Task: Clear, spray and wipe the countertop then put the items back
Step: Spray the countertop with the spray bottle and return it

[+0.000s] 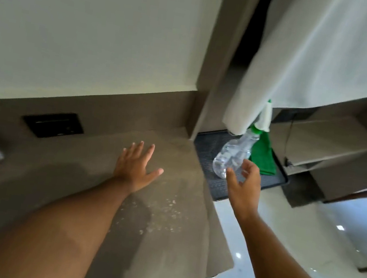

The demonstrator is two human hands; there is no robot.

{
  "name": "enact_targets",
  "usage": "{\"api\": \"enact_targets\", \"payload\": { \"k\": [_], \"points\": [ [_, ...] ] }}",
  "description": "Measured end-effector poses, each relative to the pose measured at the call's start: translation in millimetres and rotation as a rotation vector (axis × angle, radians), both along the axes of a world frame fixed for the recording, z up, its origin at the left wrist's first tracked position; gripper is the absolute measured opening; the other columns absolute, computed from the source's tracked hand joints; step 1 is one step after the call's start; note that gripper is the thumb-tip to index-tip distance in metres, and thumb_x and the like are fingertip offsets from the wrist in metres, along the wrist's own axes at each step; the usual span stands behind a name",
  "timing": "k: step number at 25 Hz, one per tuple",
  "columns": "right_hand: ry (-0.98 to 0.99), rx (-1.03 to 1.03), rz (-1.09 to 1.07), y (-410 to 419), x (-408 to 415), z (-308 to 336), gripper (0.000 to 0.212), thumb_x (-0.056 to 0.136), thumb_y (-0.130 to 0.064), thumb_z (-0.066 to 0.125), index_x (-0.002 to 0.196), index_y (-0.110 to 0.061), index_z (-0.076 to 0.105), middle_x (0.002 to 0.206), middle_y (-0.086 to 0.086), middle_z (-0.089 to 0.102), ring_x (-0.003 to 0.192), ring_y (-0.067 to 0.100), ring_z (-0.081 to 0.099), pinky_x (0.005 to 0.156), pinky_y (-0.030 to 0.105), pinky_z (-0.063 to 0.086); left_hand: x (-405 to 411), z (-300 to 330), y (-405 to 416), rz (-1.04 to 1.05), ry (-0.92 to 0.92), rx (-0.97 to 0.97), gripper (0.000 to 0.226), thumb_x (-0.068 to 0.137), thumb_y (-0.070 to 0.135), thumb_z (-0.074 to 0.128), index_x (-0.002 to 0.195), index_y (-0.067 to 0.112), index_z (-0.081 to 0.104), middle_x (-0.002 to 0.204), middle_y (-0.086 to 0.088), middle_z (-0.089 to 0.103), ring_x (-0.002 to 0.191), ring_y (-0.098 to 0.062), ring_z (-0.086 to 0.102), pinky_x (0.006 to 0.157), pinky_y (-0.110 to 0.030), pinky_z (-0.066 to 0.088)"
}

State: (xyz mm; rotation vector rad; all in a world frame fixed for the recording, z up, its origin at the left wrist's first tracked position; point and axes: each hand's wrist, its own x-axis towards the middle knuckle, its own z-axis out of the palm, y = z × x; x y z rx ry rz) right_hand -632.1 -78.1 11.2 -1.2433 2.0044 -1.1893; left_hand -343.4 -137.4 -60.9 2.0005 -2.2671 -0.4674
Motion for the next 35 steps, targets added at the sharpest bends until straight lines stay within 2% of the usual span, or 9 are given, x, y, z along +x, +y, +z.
{"api": "enact_targets", "payload": {
  "k": [4,8,12,15,20,22,25,31,35],
  "points": [
    [0.047,-0.017,0.1,-61,-63,8,0.081,0.081,-0.033,0.076,0.145,-0.011,0.033,0.145,0.004,0.044,0.134,0.019,0.042,0.112,0.045,0.036,-45,-24,-40,-0.083,-0.064,0.002,0.091,0.077,0.085,0.017,0.154,0.037,0.006,0.164,-0.008,0.002,0.151,-0.03,0.001,0.12,-0.049,0.001],
    [-0.102,-0.099,0.228,-116,-78,20,0.092,0.074,-0.032,0.082,0.147,-0.021,0.028,0.143,0.001,0.047,0.131,0.018,0.046,0.108,0.045,0.042,-53,-45,-51,-0.053,-0.16,-0.01,0.086,0.08,0.082,0.01,0.154,0.038,0.004,0.164,-0.009,-0.001,0.15,-0.031,0.0,0.12,-0.051,0.004],
    [-0.15,-0.152,0.253,-154,-81,22,0.071,0.075,-0.016,0.079,0.135,-0.025,0.042,0.119,-0.002,0.058,0.106,0.013,0.058,0.093,0.039,0.053,-54,-50,-50,-0.028,-0.205,-0.068,0.083,0.082,0.078,0.01,0.154,0.036,0.006,0.164,-0.01,0.004,0.15,-0.03,0.004,0.12,-0.048,0.005],
    [-0.192,-0.163,0.254,-159,-73,16,0.056,0.074,-0.006,0.069,0.12,-0.029,0.047,0.105,0.013,0.059,0.088,0.019,0.057,0.083,0.042,0.056,-56,-49,-47,-0.033,-0.215,-0.087,0.082,0.083,0.077,0.013,0.154,0.036,0.008,0.164,-0.01,0.007,0.15,-0.03,0.006,0.12,-0.047,0.006],
    [-0.218,-0.159,0.262,-162,-68,15,0.047,0.071,-0.005,0.064,0.116,-0.019,0.056,0.083,0.001,0.061,0.073,0.01,0.054,0.066,0.02,0.051,-56,-55,-50,-0.017,-0.213,-0.12,0.081,0.084,0.076,0.019,0.154,0.035,0.015,0.163,-0.011,0.012,0.15,-0.031,0.01,0.12,-0.049,0.009],
    [-0.246,-0.105,0.228,-154,-69,19,0.032,0.072,0.0,0.061,0.101,-0.013,0.06,0.064,-0.002,0.055,0.057,0.008,0.049,0.055,0.021,0.046,-56,-55,-52,-0.031,-0.231,-0.044,0.083,0.082,0.077,0.014,0.154,0.037,0.005,0.164,-0.009,0.001,0.151,-0.029,0.0,0.12,-0.048,0.002],
    [-0.208,-0.115,0.2,-118,-70,29,0.035,0.07,0.001,0.059,0.079,-0.032,0.053,0.059,-0.016,0.049,0.053,-0.001,0.045,0.055,0.016,0.041,-54,-47,-47,-0.056,-0.194,0.042,0.085,0.08,0.077,0.014,0.153,0.039,-0.003,0.164,-0.006,-0.009,0.15,-0.029,-0.011,0.12,-0.048,-0.003],
    [-0.003,-0.119,0.349,-8,-33,80,0.057,0.067,-0.006,0.058,0.122,-0.021,0.058,0.071,-0.021,0.052,0.064,-0.004,0.048,0.062,0.015,0.039,-20,-11,45,-0.044,-0.093,-0.045,0.08,0.086,0.067,0.029,0.154,0.037,-0.001,0.164,-0.006,-0.006,0.151,-0.029,-0.006,0.12,-0.048,-0.001],
    [0.138,-0.035,0.374,68,12,103,0.049,0.069,-0.007,0.06,0.116,-0.017,0.057,0.081,0.002,0.058,0.07,0.018,0.054,0.069,0.037,0.049,44,-3,138,-0.022,-0.062,-0.012,0.083,0.084,0.069,0.027,0.154,0.035,-0.002,0.164,-0.005,-0.007,0.151,-0.027,-0.006,0.12,-0.048,-0.001]
  ]
}}
